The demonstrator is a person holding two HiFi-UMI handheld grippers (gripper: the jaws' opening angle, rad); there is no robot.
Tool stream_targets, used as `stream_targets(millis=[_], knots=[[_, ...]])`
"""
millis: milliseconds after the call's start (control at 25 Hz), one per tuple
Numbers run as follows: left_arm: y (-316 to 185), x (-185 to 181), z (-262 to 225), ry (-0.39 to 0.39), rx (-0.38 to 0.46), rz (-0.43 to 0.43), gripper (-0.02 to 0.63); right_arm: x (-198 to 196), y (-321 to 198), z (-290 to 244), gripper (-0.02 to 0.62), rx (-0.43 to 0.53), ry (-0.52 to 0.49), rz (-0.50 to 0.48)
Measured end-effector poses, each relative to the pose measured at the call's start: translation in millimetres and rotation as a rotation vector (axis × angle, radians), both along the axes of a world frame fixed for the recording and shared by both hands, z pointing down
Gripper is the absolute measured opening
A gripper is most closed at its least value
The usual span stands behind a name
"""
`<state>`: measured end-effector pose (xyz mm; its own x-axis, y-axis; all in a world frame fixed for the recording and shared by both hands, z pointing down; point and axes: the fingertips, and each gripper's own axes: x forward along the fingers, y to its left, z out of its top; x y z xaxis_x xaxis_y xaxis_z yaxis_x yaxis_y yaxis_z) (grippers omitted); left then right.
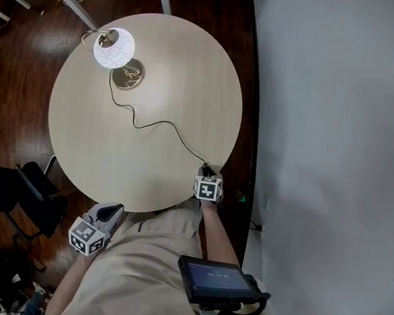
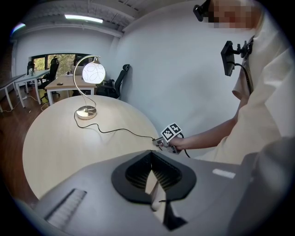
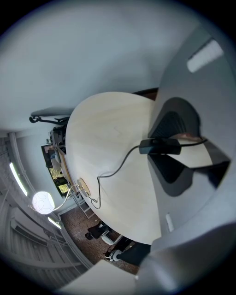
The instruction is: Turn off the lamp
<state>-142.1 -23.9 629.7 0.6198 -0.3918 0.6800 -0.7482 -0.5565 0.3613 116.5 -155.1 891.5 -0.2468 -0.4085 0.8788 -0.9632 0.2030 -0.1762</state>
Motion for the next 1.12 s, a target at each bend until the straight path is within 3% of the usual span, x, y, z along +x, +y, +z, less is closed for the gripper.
stream_targets(millis=[280,680,1120], knots=[[1,3,1,-0.001,0.002,0.000,0.003,3,-2,-13,0.115,0.035,0.030,0.000],[4,4,1,0.004,0.005,-0.007,0.003,-1,-1,-8,0.115,0.001,0.054,0.002],[11,1,2,-0.006,0.006,-0.025,0.003,-1,-1,-8,0.107,0.023,0.084,-0.007]])
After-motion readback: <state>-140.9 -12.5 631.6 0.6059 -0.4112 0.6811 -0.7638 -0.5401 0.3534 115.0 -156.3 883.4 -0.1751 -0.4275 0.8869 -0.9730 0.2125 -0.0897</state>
